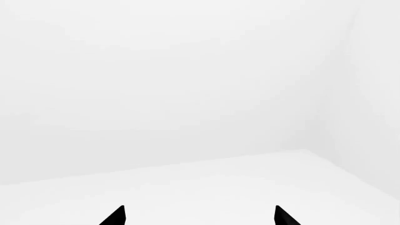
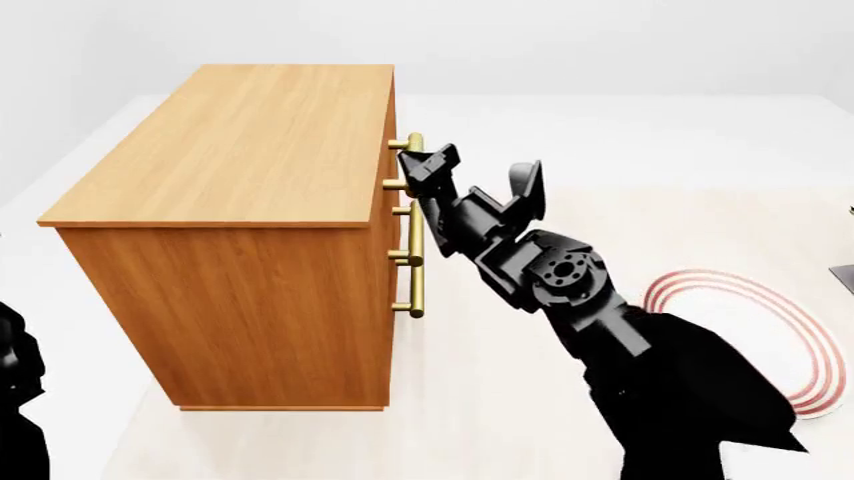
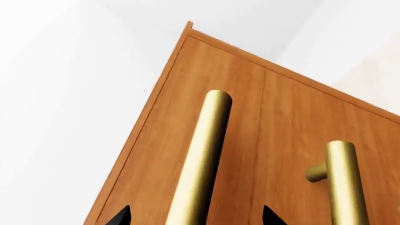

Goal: Open the top drawer of the cabinet and put the bowl in it.

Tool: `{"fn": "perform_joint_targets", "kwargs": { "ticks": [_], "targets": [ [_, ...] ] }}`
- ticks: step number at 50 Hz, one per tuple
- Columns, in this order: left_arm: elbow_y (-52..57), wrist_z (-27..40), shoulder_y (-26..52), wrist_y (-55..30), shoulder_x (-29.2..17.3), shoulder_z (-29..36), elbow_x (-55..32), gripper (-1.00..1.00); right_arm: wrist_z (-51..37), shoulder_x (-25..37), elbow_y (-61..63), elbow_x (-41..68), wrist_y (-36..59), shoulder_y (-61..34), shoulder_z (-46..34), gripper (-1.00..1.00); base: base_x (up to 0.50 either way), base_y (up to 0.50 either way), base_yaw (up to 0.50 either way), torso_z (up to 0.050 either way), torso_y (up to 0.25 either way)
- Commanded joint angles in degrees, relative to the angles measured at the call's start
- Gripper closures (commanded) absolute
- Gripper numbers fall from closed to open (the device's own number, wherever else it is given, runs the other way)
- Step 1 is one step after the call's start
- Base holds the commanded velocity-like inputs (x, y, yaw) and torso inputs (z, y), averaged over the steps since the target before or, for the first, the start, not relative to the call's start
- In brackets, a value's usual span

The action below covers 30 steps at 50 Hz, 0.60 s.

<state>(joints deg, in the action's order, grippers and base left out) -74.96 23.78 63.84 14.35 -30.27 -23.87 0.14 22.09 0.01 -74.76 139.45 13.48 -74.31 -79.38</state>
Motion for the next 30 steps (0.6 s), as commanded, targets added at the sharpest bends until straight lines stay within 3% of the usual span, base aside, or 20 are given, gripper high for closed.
{"fn": "perform_joint_targets", "kwargs": {
  "ticks": [1, 6, 7, 30],
  "targets": [
    [0.0, 0.0, 0.0, 0.0, 0.0, 0.1, -0.1, -1.00, 2.0, 0.0, 0.4, 13.4, -1.4, -0.9, -14.1, -1.00, 0.00, 0.00, 0.00, 0.000, 0.000],
    [0.0, -0.1, 0.0, 0.1, 0.0, 0.1, -0.1, -1.00, 2.4, 0.0, 0.5, 14.9, -1.7, -1.1, -15.8, -1.00, 0.00, 0.00, 0.00, 0.000, 0.000],
    [0.0, -0.1, 0.0, 0.1, 0.0, 0.1, -0.1, -1.00, 2.4, 0.0, 0.6, 15.0, -1.9, -1.2, -16.0, 1.00, 0.00, 0.00, 0.00, 0.000, 0.000],
    [0.0, 0.0, 0.1, 0.1, -0.1, 0.2, -0.1, -1.00, 3.2, 0.0, -0.2, 17.7, -2.6, -1.4, -19.1, 1.00, 0.00, 0.00, 0.00, 0.000, 0.000]
  ]
}}
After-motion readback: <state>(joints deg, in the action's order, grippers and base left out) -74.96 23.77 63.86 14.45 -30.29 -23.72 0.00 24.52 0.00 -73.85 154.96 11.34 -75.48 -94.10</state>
